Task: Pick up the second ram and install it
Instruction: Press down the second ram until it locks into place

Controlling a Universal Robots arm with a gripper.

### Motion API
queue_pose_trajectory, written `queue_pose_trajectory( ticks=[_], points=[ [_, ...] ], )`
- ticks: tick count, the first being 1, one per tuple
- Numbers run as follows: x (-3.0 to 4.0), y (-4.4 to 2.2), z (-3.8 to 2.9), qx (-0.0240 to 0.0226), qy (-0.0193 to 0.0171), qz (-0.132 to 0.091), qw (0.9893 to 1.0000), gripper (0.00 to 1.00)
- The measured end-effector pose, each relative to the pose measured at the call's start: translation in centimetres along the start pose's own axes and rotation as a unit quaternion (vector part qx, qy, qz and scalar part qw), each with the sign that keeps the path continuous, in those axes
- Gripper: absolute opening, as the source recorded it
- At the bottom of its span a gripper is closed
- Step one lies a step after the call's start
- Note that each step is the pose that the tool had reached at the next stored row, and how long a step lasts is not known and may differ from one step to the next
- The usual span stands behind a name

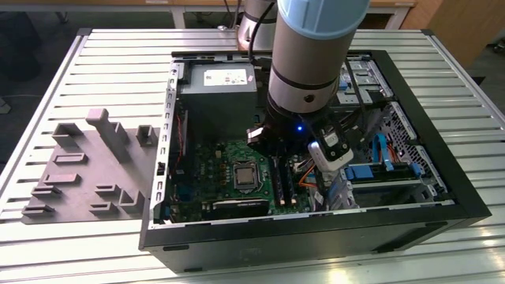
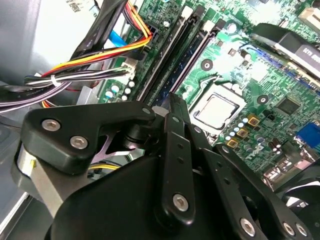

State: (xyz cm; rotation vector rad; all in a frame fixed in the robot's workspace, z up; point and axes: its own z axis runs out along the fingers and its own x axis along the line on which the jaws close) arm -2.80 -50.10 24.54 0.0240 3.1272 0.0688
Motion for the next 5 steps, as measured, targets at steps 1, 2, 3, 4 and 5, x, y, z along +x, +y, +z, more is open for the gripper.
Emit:
queue_pose_trajectory(
  ticks=[1, 2, 3, 4, 5],
  points=[
    [0.0, 0.0, 0.0, -0.0001, 0.0, 0.0, 1.0, 0.11],
    [0.0, 0.0, -0.01, -0.0002, 0.0, 0.0, 1.0, 0.11],
    [0.0, 0.0, -0.01, -0.0003, 0.0, 0.0, 1.0, 0.11],
    [0.0, 0.0, -0.01, -0.0004, 0.0, 0.0, 1.0, 0.11],
    [0.0, 0.0, -0.01, -0.0004, 0.0, 0.0, 1.0, 0.11]
  ],
)
